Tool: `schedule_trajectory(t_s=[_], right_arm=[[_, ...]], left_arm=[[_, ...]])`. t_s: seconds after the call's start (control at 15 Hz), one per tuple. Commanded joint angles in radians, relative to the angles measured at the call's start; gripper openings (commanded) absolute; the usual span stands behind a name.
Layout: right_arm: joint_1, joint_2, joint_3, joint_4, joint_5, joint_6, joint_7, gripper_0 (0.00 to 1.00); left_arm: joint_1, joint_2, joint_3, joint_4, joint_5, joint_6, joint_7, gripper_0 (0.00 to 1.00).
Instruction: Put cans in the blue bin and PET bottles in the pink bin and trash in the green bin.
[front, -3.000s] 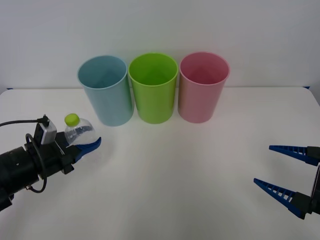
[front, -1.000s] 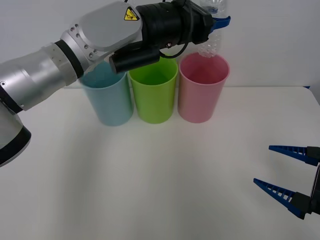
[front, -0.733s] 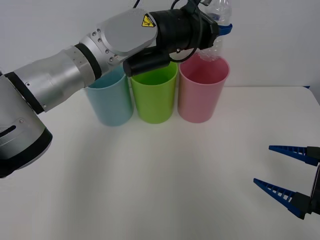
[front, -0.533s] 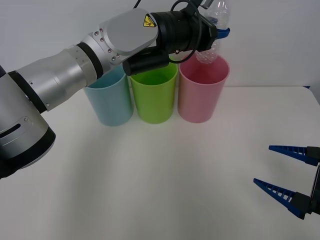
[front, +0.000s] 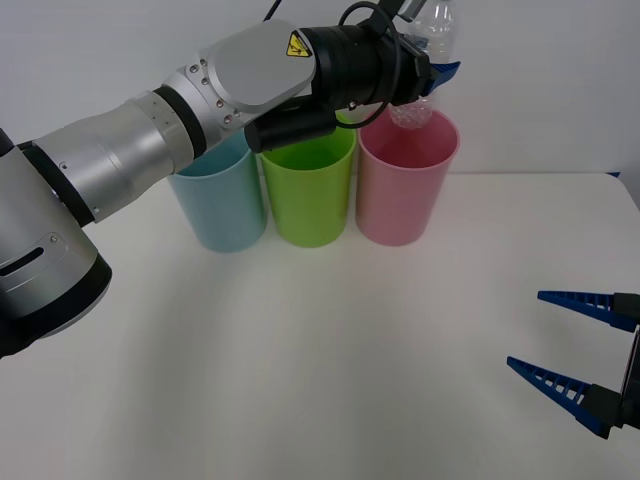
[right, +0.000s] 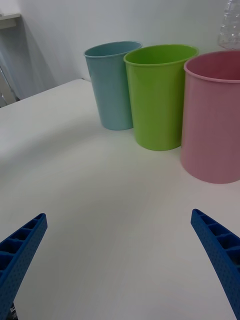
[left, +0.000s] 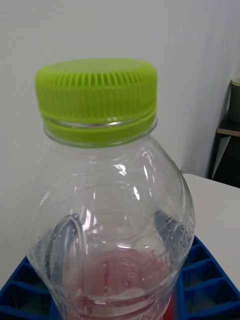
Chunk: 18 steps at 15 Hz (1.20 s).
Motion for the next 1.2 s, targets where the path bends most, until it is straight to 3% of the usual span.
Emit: schedule_trajectory(t_s=[0.07,0.93,1.2], right_arm=[[0.0,0.0,0.0,0.0,0.0,0.0,0.0,1.0],[0.0,0.0,0.0,0.0,0.0,0.0,0.0,1.0],[0.0,0.0,0.0,0.0,0.0,0.0,0.0,1.0]], left_arm=[[0.0,0.003,0.001,0.0,0.005,0.005,0.005,1.0],[0.0,0.006,0.0,-0.011,0.041,0.005,0.025,1.0],[0.001,0.069,0.001,-0.063,0.115,-0.044,0.0,1.0]])
